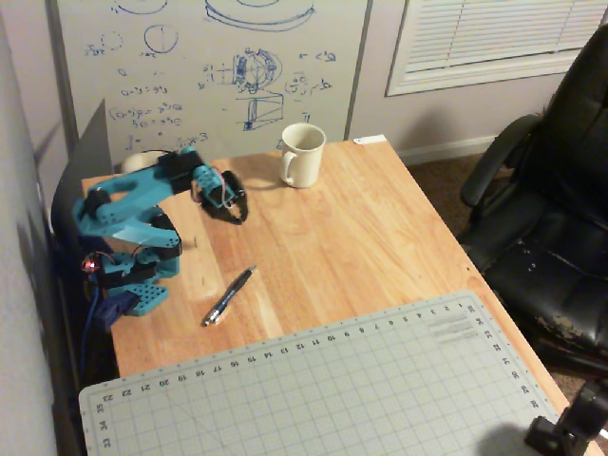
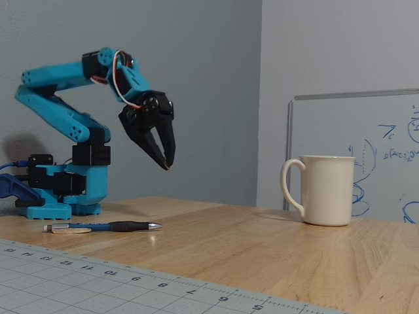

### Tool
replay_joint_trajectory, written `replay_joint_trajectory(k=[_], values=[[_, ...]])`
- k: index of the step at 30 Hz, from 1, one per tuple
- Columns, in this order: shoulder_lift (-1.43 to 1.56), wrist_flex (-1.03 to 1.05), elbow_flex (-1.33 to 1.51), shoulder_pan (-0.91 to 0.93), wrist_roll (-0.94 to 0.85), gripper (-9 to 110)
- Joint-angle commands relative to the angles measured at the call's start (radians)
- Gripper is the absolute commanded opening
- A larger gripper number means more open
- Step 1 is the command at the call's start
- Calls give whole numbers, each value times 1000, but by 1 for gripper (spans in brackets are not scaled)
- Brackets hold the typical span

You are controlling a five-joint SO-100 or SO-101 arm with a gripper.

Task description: Touch the pen.

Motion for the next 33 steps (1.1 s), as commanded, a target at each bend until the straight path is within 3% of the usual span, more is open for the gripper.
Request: replay_joint_trajectory(k=[1, 15, 23, 33], values=[[-146, -17, -192, 100, -2, 1], [-555, -17, -456, 411, -2, 1], [-752, -5, -454, 436, -2, 1], [-764, -2, -390, 436, 0, 1]])
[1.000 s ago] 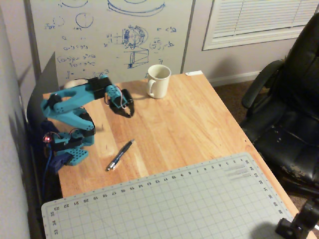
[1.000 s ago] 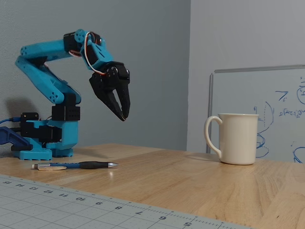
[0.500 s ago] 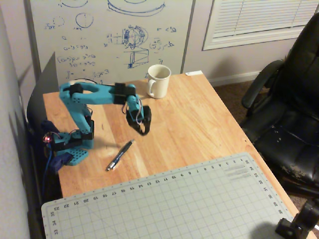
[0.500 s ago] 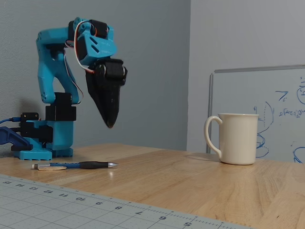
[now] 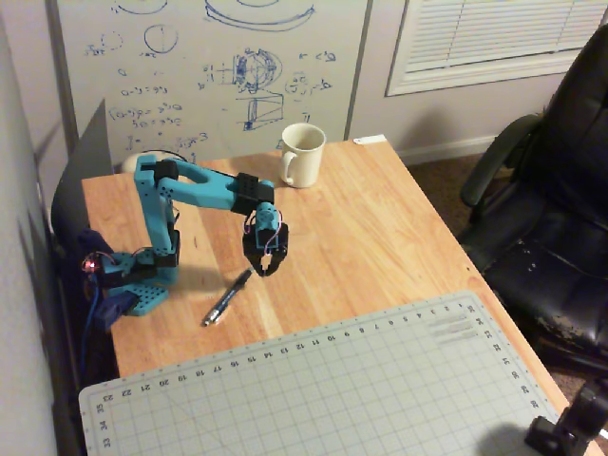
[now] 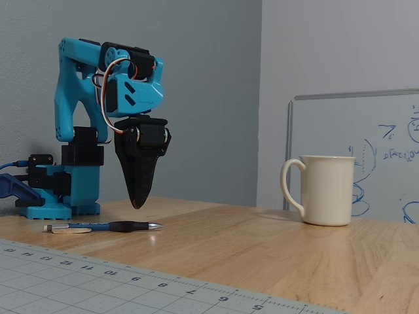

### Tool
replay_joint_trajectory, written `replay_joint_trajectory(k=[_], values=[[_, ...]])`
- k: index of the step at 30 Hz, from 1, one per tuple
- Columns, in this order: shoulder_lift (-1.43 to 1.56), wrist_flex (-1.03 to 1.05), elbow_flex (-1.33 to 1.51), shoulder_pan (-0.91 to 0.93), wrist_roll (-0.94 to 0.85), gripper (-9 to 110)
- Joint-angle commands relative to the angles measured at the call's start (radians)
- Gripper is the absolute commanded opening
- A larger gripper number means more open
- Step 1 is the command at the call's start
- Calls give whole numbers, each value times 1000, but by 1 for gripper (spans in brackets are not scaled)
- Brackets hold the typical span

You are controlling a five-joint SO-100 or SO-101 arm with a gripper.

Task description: Touch the pen.

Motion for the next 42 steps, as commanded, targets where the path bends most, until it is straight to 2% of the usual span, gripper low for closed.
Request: replay_joint_trajectory(k=[1, 27, 42], values=[[18, -2, -12, 8, 0, 1], [97, -2, 189, 6, 0, 1], [87, -3, 196, -3, 0, 1]])
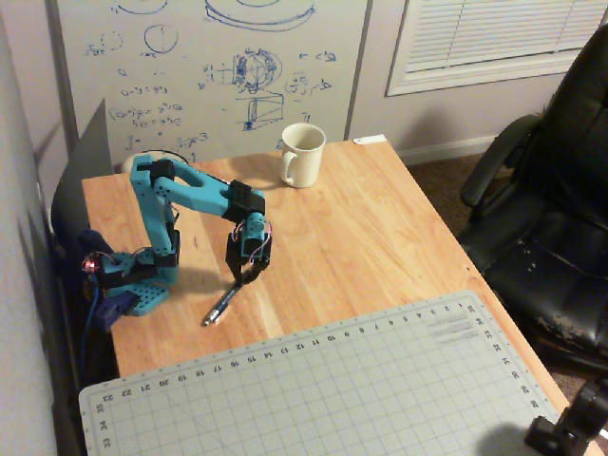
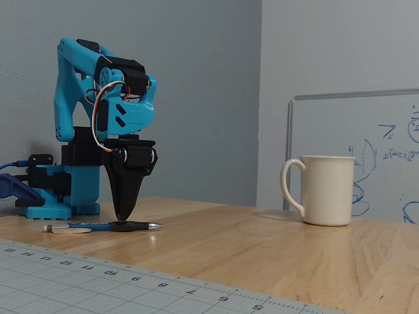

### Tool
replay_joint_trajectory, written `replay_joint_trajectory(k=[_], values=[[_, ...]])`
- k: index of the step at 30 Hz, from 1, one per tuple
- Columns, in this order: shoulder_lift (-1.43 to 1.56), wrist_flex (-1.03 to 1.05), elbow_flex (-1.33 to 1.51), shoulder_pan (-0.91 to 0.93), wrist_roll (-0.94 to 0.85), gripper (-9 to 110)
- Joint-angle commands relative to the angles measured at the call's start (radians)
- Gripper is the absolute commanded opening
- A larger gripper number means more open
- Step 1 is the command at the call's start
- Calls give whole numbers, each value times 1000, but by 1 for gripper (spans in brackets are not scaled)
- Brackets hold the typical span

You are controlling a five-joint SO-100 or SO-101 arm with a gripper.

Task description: Touch the pen.

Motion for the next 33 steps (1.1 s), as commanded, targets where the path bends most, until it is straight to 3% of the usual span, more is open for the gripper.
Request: replay_joint_trajectory(k=[1, 33], values=[[44, 0, -8, -3, 0, 1], [44, -8, -6, 3, 12, 1]])
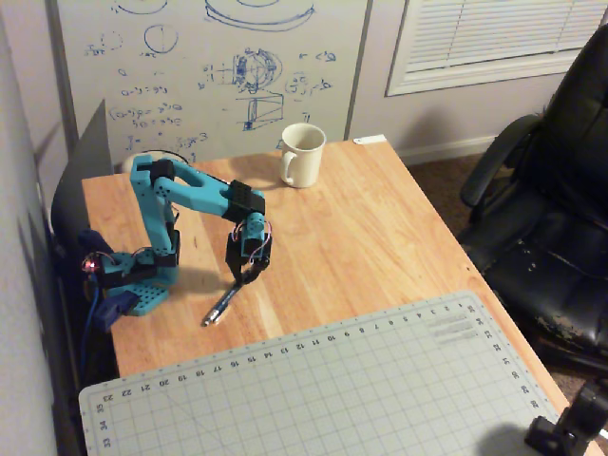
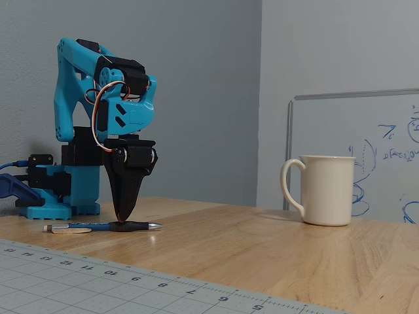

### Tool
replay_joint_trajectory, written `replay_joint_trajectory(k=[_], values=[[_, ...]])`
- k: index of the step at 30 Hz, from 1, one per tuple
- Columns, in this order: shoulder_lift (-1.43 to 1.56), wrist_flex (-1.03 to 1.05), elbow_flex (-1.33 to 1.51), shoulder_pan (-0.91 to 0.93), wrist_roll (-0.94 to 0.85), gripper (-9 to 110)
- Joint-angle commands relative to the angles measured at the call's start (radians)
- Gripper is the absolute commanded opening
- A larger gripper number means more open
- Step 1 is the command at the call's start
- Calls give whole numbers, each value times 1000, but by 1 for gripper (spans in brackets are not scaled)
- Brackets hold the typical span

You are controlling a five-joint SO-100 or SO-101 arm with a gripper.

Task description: Touch the pen.

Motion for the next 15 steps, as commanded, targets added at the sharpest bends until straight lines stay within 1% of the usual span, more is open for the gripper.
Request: replay_joint_trajectory(k=[1, 15], values=[[44, -8, -6, 2, 12, 1], [46, -8, -6, -6, 3, 1]])
